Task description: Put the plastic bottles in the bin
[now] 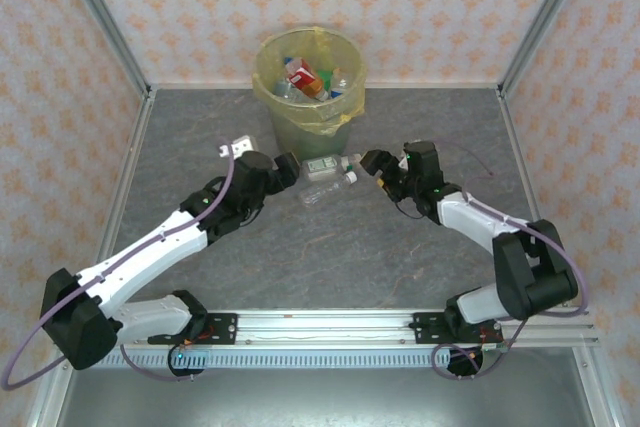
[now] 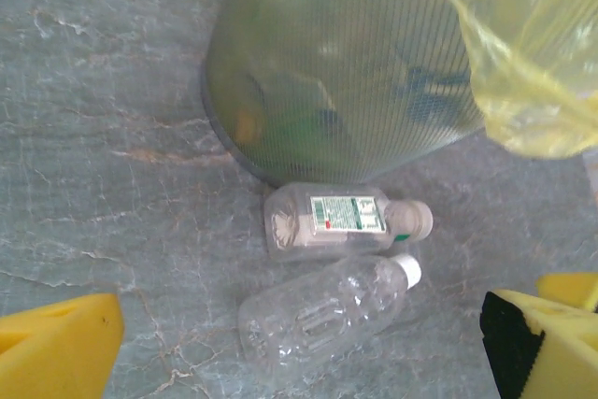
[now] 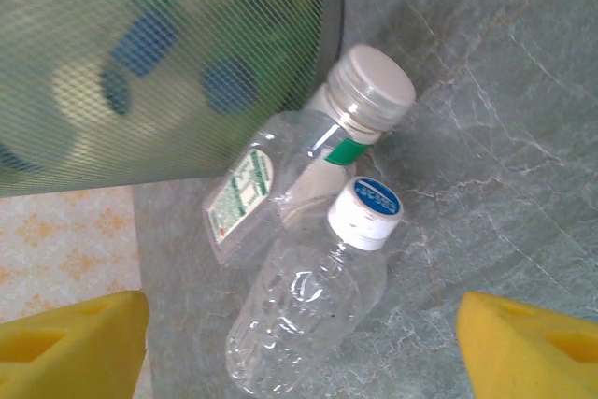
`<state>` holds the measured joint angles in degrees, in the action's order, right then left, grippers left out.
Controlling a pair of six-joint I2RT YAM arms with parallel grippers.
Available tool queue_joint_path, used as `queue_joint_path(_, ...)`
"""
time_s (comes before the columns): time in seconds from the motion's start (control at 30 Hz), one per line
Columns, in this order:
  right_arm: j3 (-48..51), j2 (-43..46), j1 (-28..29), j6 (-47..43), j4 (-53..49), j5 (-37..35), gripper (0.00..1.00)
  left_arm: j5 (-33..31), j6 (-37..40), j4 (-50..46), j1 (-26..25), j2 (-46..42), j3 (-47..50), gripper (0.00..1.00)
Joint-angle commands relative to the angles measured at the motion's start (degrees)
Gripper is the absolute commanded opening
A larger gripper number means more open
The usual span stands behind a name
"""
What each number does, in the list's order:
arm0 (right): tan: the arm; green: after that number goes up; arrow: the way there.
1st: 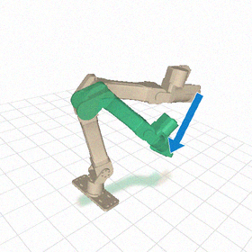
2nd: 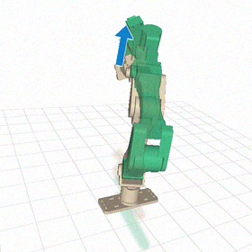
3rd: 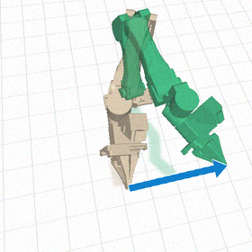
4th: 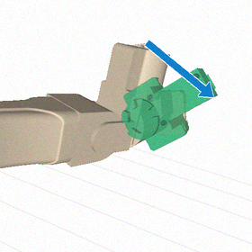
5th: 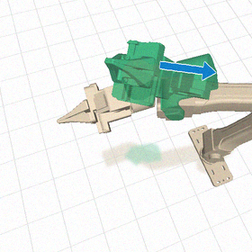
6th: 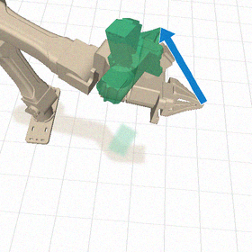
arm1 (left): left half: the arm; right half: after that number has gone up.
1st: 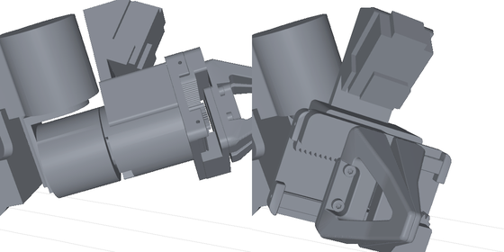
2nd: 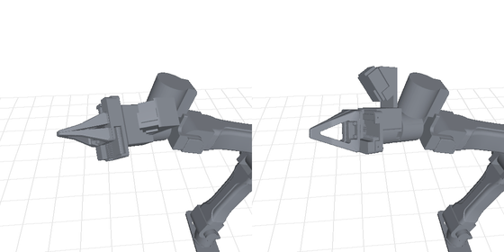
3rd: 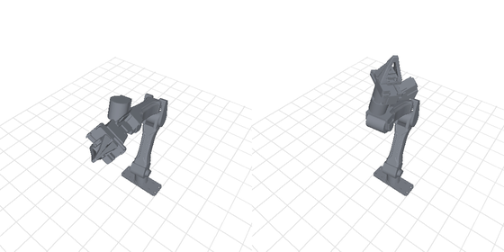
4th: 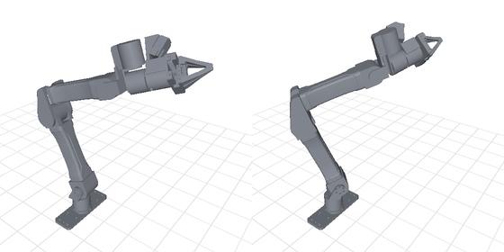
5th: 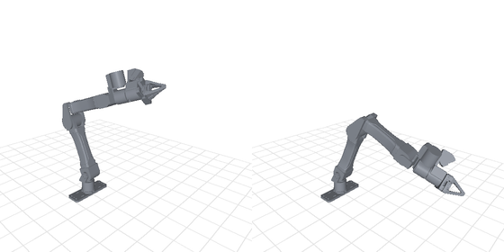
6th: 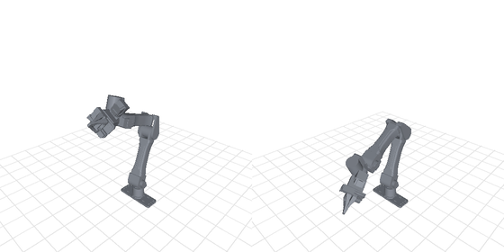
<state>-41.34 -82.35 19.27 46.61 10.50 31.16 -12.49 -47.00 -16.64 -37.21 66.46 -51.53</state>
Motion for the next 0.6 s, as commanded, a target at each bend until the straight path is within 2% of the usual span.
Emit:
queue_joint_path(0.0,-1.75,-1.39,-0.38,1.26,3.68,1.5,0.84,-3.75,-0.48,3.09,-1.84,1.81,0.36,0.99)
queue_joint_path(0.13,-0.19,-3.47,-0.39,3.23,6.99,2.07,0.81,-3.53,-0.31,2.92,-3.46,5.16,-0.53,0.99)
queue_joint_path(0.33,2.22,-7.45,-0.4,6.76,14.33,4.34,0.68,-4.42,0.43,-0.75,-5.94,10.5,-5.77,0.99)
queue_joint_path(0.57,2.45,-11.64,-0.44,10.03,17.8,5.75,0.63,-3.81,-0.07,-0.88,-6.38,12.28,-6.05,0.99)
